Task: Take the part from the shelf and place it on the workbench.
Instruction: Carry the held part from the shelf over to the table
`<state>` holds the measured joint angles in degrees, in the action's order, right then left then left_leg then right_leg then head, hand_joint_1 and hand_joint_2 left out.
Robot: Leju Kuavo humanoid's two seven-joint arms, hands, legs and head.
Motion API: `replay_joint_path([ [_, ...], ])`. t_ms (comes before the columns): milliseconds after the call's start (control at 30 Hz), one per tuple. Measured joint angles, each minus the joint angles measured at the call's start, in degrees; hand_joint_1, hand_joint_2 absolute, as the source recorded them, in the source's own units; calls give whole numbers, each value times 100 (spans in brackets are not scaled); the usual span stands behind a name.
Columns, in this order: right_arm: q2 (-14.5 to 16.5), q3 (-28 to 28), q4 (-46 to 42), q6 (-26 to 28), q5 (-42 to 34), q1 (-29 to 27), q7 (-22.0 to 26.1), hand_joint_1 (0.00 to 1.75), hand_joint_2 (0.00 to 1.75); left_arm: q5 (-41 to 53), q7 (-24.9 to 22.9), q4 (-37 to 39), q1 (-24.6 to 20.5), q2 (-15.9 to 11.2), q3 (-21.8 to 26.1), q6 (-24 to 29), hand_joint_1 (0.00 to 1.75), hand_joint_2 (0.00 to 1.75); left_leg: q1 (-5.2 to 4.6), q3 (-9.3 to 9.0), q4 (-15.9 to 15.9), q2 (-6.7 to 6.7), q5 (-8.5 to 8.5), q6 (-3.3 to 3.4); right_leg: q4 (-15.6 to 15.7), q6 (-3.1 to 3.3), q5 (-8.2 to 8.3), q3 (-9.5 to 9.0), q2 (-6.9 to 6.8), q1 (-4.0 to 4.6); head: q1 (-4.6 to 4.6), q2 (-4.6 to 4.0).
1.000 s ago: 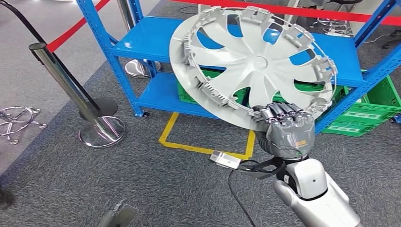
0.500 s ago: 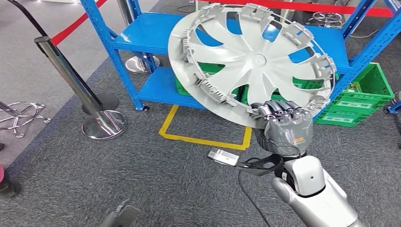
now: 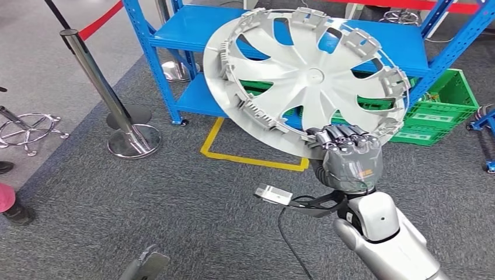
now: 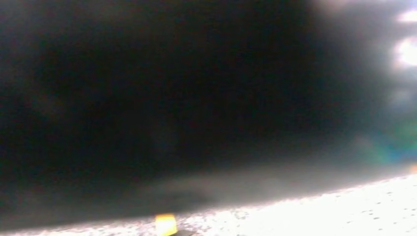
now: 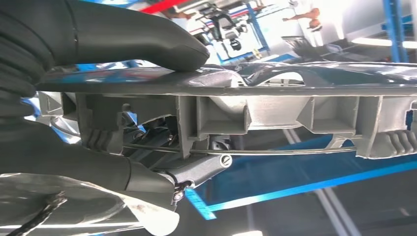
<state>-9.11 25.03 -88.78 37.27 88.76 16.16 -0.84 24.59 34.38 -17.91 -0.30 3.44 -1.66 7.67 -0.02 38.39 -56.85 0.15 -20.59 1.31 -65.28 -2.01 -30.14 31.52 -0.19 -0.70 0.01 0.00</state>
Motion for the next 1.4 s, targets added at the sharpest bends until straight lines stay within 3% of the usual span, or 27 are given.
replay_joint_path([
  [67,1,1,2,2,-1,19,-2,175,175,0,1,-1,3,4,-1,-1,0,0,-8,77,-1,2,144,-57,757,24,-159,-529,2,24,-7,0],
  [100,1,1,4,3,-1,25,-4,175,175,0,1,-1,6,5,-1,-2,0,0,-7,97,11,5,217,-90,937,36,-218,-620,5,41,-4,0],
  [167,1,3,8,4,1,33,-7,175,175,0,0,-1,16,4,-1,-5,0,0,11,133,39,4,287,-161,964,103,-131,-506,2,49,-1,0],
  [200,4,5,10,4,1,42,-8,175,175,0,-1,-1,25,2,-1,-6,0,0,19,171,-28,1,163,-196,966,156,-63,-455,-6,43,-6,0],
  [233,8,8,11,4,2,52,-8,175,175,0,-1,-1,35,1,-1,-7,0,0,26,229,-208,-2,-82,-227,973,206,24,-390,-15,34,-21,0],
  [300,15,10,15,4,2,63,-10,175,175,0,-2,-1,41,0,-1,-8,0,0,42,372,-919,-2,-746,-272,968,266,196,-227,-24,39,-43,0],
  [333,16,10,16,4,3,63,-12,175,175,0,-2,-1,40,1,-1,-8,0,0,46,424,-1321,-2,-960,-287,959,271,277,-126,-26,46,-46,0],
  [367,17,11,17,4,3,63,-14,175,175,0,-2,-1,39,1,-1,-10,0,0,50,427,-1624,-2,-1023,-295,945,269,352,-19,-28,53,-44,0],
  [400,17,13,18,4,3,63,-15,175,175,0,-2,-1,38,2,-1,-13,0,0,52,356,-1758,-2,-952,-295,924,261,421,92,-30,58,-46,0],
  [467,17,17,19,4,3,65,-15,175,175,0,-2,-2,34,3,-1,-21,0,0,54,-63,-1442,-5,-688,-269,870,238,551,310,-25,66,-47,0],
  [500,19,18,17,4,3,67,-15,175,175,0,-1,-4,28,2,-1,-25,0,0,49,-398,-1040,-10,-680,-244,840,221,608,398,-20,73,-47,0],
  [567,22,17,16,4,2,75,-20,175,175,0,0,-13,14,-2,-1,-29,0,0,24,-947,-257,-24,-854,-180,802,172,717,500,-19,77,-40,0],
  [600,24,19,16,4,1,78,-22,175,175,0,1,-17,9,-3,-2,-31,0,0,2,-1073,-41,-29,-932,-149,801,141,772,525,-23,70,-40,0],
  [667,26,22,17,3,2,78,-21,175,175,0,0,-19,15,-3,-2,-38,0,0,-27,-1043,49,-19,-870,-67,808,76,845,561,-23,38,-43,0],
  [733,28,22,20,2,3,77,-16,175,175,-1,-2,-19,18,-10,1,-43,0,0,-28,-947,87,2,-755,35,612,33,606,690,-7,17,-33,0],
  [800,28,23,22,1,3,79,-9,175,175,-2,-2,-20,14,-16,5,-46,0,0,-29,-796,92,10,-624,97,0,9,68,903,3,11,-19,0],
  [833,28,25,23,1,3,79,-7,175,175,-2,-2,-20,15,-16,6,-47,0,0,-33,-709,88,10,-557,107,-383,-5,-137,992,4,10,-13,0],
  [867,28,26,28,0,2,78,-5,175,175,-1,-2,-21,19,-14,6,-48,0,0,-36,-621,83,10,-491,107,-697,-16,-212,1046,4,10,-14,0],
  [933,28,28,42,-1,2,76,-5,175,175,0,-1,-21,26,-12,6,-50,0,0,-38,-449,71,11,-368,88,-819,-19,1,907,3,10,-13,0],
  [1000,28,28,49,0,2,83,-6,175,175,0,0,-21,27,-10,6,-56,0,0,-37,-316,52,11,-267,52,-213,1,224,408,-3,10,-14,0],
  [1067,33,32,49,2,2,111,-6,175,175,0,1,-25,26,-10,6,-64,0,0,-52,-229,23,15,-194,-1,558,31,116,-129,-2,22,-14,0],
  [1100,35,36,50,3,1,129,-6,175,175,0,1,-27,26,-10,6,-67,0,0,-58,-201,11,17,-156,-35,785,54,23,-262,3,30,-17,0],
  [1167,39,45,53,4,0,145,-6,175,175,0,1,-31,29,-12,6,-68,0,0,-62,-171,22,19,-96,-95,927,100,-19,-297,13,44,-20,0],
  [1233,42,52,56,3,-1,142,-13,175,175,-1,3,-33,32,-22,6,-68,0,0,-65,-166,54,18,-152,16,966,108,29,-275,16,45,-27,-1],
  [1300,45,56,60,2,-1,141,-21,175,175,-2,5,-34,37,-33,6,-68,0,0,-70,-145,71,17,-110,242,981,118,72,-266,15,55,-33,-1],
  [1333,45,58,63,2,1,139,-22,175,175,-2,5,-34,39,-35,6,-68,0,0,-69,-132,76,16,-31,308,978,140,87,-257,14,67,-34,0],
  [1400,45,62,64,2,2,138,-20,175,175,-1,5,-34,39,-38,6,-69,0,0,-61,-115,89,15,96,333,965,165,112,-236,12,86,-32,0],
])
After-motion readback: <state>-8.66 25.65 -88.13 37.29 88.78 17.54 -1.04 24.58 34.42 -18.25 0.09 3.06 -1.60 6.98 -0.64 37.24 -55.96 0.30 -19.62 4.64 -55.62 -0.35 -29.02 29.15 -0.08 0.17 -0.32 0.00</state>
